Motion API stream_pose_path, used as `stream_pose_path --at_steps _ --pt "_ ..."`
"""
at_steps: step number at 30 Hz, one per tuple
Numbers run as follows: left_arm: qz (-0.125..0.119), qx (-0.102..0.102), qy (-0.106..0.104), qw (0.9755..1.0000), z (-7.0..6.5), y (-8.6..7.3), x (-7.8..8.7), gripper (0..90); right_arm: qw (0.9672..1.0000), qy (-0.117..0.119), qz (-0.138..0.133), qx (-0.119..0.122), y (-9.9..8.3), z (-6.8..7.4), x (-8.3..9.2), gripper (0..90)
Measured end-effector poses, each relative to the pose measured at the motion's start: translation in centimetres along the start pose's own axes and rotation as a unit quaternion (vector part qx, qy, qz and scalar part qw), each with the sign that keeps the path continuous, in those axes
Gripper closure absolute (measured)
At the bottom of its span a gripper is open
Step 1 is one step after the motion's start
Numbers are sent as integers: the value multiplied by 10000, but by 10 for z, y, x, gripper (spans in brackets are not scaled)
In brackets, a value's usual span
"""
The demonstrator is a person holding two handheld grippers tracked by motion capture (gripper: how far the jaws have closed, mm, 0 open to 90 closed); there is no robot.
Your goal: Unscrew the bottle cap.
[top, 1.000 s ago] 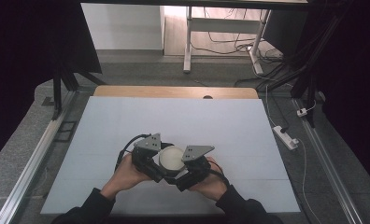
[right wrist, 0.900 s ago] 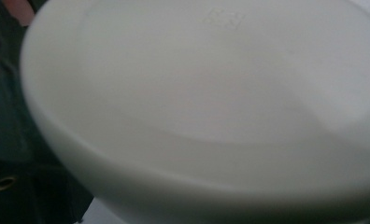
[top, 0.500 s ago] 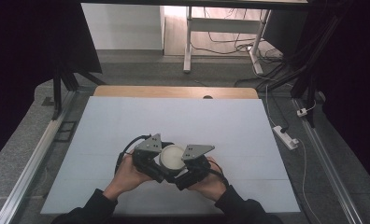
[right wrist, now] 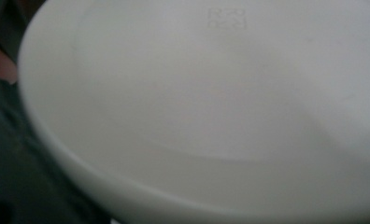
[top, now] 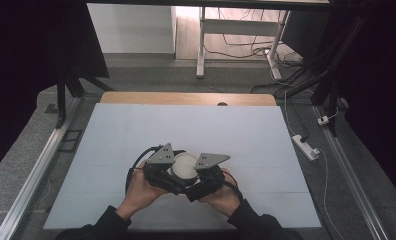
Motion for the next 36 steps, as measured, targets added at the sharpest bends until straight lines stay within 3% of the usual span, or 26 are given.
stream_pose_path --at_steps 5,8,11,17,19,21,22,23,25,27,31,34,36 --pt "-48 193 231 9995 -1 0 -1 81 9999 -77 -13 -120 0 -1 0 70" --pt "-6 377 601 9975 -3 0 -4 80 9995 -270 55 -157 -1 -2 -2 70" --pt "60 401 581 9975 -2 0 -5 77 9991 -373 136 -157 -2 -3 -3 69" --pt "173 128 290 9993 0 4 -1 0 9999 -80 -17 -66 0 -2 0 69" --pt "128 38 41 9999 2 4 4 0 10000 -29 -19 -21 1 -1 1 69" --pt "146 -4 -19 9999 4 4 6 0 10000 15 -4 14 0 -2 3 69" --pt "121 -78 -430 9990 7 3 10 0 10000 46 -6 38 0 -2 3 69" --pt "51 -104 -555 9984 10 3 13 0 9999 104 -5 56 0 -3 4 69" --pt "30 -197 -1027 9945 13 2 17 0 9997 219 -14 132 0 -2 6 69" --pt "66 -292 -1010 9944 16 1 20 0 9992 322 6 234 1 -1 7 69" --pt "86 -412 -1329 9902 16 0 21 0 9984 459 53 328 1 3 5 69" --pt "163 -493 -1440 9882 13 1 19 1 9977 522 113 410 0 5 2 69" --pt "253 -611 -1393 9880 11 0 17 14 9973 571 133 451 0 7 1 69"
Point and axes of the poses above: each handheld gripper's, and its own axes: x roughly backward along the jaws, y roughly out of its top, z roughly to its left, the point moved 4 cm from there along -x, roughly forward along the jaws, and after that the axes turned 2 degrees about x, right-handed, at the moved point
